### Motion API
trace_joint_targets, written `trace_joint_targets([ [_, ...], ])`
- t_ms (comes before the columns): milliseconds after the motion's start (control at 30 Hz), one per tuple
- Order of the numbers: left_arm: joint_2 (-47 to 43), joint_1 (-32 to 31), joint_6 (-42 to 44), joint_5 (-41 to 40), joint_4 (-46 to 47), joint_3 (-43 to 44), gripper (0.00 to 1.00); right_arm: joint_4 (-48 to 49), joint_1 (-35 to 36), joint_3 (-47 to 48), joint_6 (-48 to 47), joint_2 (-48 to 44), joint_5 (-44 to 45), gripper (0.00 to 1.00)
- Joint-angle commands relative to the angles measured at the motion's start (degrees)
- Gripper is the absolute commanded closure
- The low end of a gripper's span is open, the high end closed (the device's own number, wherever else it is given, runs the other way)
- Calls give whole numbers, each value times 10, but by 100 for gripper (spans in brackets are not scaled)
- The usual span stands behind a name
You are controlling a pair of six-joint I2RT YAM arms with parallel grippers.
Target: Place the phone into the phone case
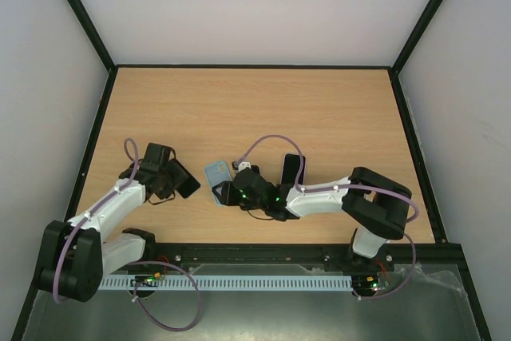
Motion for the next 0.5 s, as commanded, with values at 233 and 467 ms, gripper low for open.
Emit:
trace_joint_targets([
  [233, 51, -7, -6, -76, -38, 49, 23, 4, 3, 39, -18, 42, -11, 58],
  [467, 112, -10, 2, -118, -54, 90, 8, -9, 3, 19, -18, 16, 10, 58],
])
